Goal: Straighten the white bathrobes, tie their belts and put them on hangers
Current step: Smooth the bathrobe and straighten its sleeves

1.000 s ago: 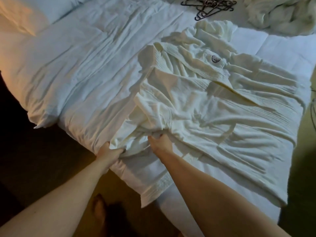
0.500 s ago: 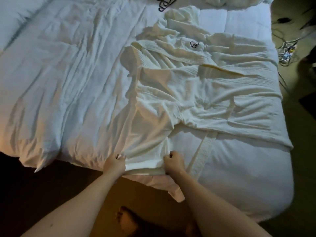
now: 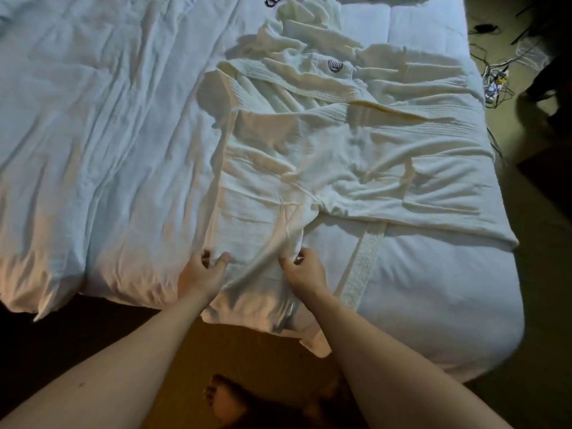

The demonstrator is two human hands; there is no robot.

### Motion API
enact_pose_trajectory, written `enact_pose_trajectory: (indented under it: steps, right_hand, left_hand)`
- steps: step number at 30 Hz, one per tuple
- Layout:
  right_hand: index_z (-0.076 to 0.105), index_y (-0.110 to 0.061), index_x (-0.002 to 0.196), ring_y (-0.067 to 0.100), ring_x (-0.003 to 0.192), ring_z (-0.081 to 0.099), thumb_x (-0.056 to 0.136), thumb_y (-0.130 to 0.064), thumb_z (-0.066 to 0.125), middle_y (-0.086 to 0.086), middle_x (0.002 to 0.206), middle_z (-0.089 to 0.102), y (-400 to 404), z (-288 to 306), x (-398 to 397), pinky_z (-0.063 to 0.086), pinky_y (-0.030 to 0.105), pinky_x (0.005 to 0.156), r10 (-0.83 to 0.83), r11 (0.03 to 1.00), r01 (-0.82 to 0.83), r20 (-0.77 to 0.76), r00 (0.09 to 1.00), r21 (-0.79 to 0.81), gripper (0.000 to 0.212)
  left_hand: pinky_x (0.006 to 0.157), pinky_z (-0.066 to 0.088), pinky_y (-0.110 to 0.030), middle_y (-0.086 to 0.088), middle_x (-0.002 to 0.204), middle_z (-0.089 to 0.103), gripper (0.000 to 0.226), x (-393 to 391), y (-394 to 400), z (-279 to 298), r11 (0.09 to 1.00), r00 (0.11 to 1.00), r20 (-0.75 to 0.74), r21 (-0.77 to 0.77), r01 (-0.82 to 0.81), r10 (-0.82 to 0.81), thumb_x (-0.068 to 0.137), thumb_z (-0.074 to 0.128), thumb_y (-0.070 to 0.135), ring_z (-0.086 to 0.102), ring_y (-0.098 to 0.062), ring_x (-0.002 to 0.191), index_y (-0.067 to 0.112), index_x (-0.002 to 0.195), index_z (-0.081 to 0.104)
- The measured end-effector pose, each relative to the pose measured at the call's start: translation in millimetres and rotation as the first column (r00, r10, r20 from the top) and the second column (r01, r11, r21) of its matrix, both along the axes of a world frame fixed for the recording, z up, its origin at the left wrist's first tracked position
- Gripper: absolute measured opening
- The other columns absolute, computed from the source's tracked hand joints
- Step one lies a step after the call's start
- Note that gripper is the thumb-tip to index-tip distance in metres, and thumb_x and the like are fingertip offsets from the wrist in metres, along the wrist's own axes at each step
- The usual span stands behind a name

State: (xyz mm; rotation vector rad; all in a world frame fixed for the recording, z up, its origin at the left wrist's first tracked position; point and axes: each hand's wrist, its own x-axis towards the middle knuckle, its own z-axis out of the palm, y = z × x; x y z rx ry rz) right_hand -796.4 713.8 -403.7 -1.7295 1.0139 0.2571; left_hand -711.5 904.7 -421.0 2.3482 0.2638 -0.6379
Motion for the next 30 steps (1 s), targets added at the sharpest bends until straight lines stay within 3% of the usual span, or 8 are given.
enact_pose_trajectory:
  steps: [4,6,10,15,17,21,24,30]
  right_hand:
    - [0.067,-0.018,0.097,0.02,0.085,0.069,0.094,-0.046,0.065,0.003,0.092,0.072,12,-12,-19,0.06,0.049,0.081,-0.059,0.997,0.059,-0.021,0.998,0.041,0.028]
    - [0.069,-0.014,0.101,0.019,0.085,0.069,0.095,-0.044,0.066,0.004,0.094,0.073,16,-13,-29,0.06,0.044,0.081,0.001,0.995,0.004,-0.049,0.999,0.097,0.03]
    - [0.068,-0.019,0.111,0.011,0.086,0.064,0.099,-0.025,0.063,-0.005,0.097,0.068,24,-16,-46,0.05,0.016,0.067,0.321,0.942,-0.301,-0.137,0.937,0.148,0.014]
    - [0.067,-0.015,0.117,0.021,0.1,0.066,0.1,-0.026,0.057,0.005,0.111,0.071,30,-16,-44,0.056,0.033,0.084,0.393,0.919,-0.377,-0.202,0.897,0.116,0.023]
    - [0.067,-0.015,0.112,0.017,0.093,0.065,0.101,-0.031,0.056,0.004,0.108,0.071,24,-9,-40,0.052,0.029,0.076,0.431,0.902,-0.419,-0.201,0.88,0.103,0.023]
    - [0.067,-0.017,0.092,0.017,0.079,0.064,0.1,-0.043,0.051,0.0,0.085,0.068,-2,8,-37,0.054,0.038,0.076,0.322,0.937,-0.339,-0.17,0.931,-0.088,0.031]
    - [0.062,-0.021,0.099,0.012,0.082,0.06,0.099,-0.039,0.05,-0.005,0.091,0.064,-32,22,-39,0.048,0.033,0.072,0.192,0.966,-0.206,-0.101,0.976,-0.155,0.022]
    - [0.061,-0.02,0.116,0.017,0.094,0.061,0.097,-0.029,0.051,-0.001,0.107,0.065,-106,49,-69,0.052,0.035,0.082,0.071,0.984,-0.086,-0.101,0.992,-0.153,0.023]
  left_hand:
    - [0.087,0.046,-0.04,-0.011,0.117,0.065,0.049,8,2,-7,0.999,0.999,-0.038,0.033,-0.009,0.01,0.1,0.053,0.046,0.062,-0.034,0.097,0.002,0.121,0.057]
    - [0.095,0.046,-0.042,-0.014,0.124,0.063,0.048,9,12,-6,0.992,0.995,-0.008,0.072,-0.1,0.101,0.1,0.053,0.046,0.062,-0.036,0.101,0.007,0.128,0.055]
    - [0.103,0.039,-0.045,-0.019,0.135,0.058,0.048,6,36,-10,0.98,0.989,0.021,0.135,-0.148,0.147,0.099,0.059,0.036,0.052,-0.043,0.124,0.006,0.136,0.053]
    - [0.084,0.041,-0.04,-0.021,0.12,0.062,0.034,-2,55,-14,0.975,0.995,-0.02,0.202,-0.095,0.101,0.099,0.059,0.031,0.057,-0.041,0.107,0.007,0.123,0.055]
    - [0.084,0.047,-0.045,-0.016,0.11,0.061,0.022,-5,54,-7,0.962,0.996,-0.022,0.262,-0.076,0.085,0.099,0.057,0.028,0.056,-0.037,0.096,0.012,0.113,0.05]
    - [0.09,0.049,-0.052,-0.013,0.121,0.052,0.035,-9,25,15,0.909,0.998,0.066,0.414,-0.049,0.024,0.091,0.059,0.027,0.056,-0.04,0.106,0.021,0.123,0.046]
    - [0.1,0.043,-0.053,-0.013,0.139,0.045,0.045,-17,-9,25,0.925,0.984,0.133,0.374,0.062,-0.12,0.088,0.06,0.023,0.05,-0.04,0.121,0.023,0.131,0.046]
    - [0.096,0.045,-0.049,-0.008,0.143,0.039,0.04,-40,-88,48,0.908,0.934,0.113,0.301,0.292,-0.338,0.088,0.063,0.024,0.051,-0.036,0.119,0.024,0.126,0.051]
